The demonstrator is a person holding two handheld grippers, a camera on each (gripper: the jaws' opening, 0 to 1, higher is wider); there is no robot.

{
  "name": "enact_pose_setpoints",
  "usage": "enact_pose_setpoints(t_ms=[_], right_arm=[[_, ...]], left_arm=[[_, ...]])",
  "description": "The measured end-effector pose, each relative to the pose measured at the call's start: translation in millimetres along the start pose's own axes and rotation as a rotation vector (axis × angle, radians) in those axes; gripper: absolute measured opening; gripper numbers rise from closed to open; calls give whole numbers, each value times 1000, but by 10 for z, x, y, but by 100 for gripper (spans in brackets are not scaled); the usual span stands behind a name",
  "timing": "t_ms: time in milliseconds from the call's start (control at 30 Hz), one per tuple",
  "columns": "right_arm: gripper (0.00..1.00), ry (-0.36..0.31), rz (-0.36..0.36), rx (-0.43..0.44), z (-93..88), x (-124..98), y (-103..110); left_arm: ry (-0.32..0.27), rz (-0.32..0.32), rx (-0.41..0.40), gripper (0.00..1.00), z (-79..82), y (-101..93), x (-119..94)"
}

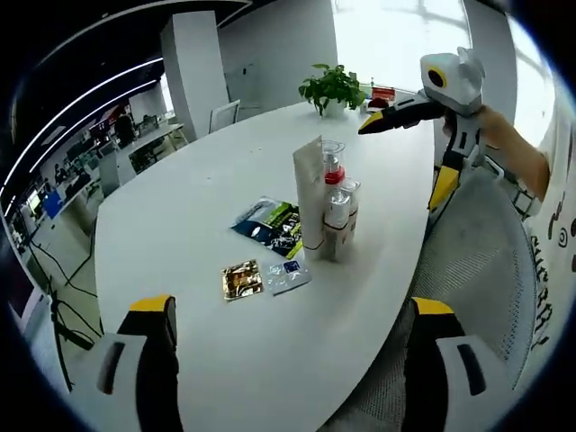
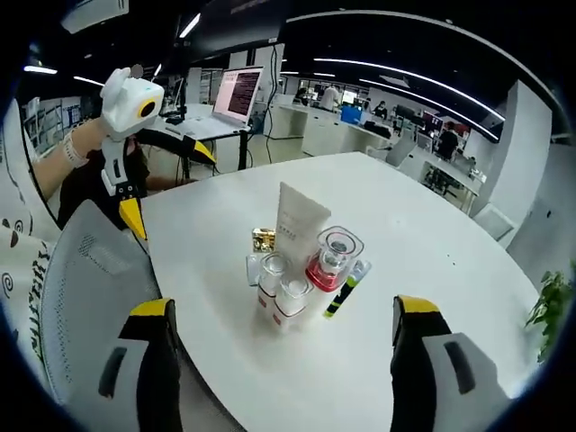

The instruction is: Arrange the skincare products in the storage area until every visible bottle or jar stands upright without overlapping.

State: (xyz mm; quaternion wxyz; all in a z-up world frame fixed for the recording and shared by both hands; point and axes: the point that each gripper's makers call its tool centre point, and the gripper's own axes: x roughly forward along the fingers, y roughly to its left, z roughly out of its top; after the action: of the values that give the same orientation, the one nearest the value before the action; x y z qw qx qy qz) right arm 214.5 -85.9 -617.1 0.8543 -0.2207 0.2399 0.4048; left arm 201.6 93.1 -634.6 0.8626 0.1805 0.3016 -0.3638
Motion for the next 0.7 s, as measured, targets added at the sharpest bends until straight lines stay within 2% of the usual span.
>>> enact_pose_setpoints(t_ms=[267,700], right_arm=[[99,-6,1,30,-15,25,-68],[99,0,26,64,-79,134,-122]], left_arm=[[18,-4,-13,99,-51,43,64],[65,3,25,99,-48,94,235]])
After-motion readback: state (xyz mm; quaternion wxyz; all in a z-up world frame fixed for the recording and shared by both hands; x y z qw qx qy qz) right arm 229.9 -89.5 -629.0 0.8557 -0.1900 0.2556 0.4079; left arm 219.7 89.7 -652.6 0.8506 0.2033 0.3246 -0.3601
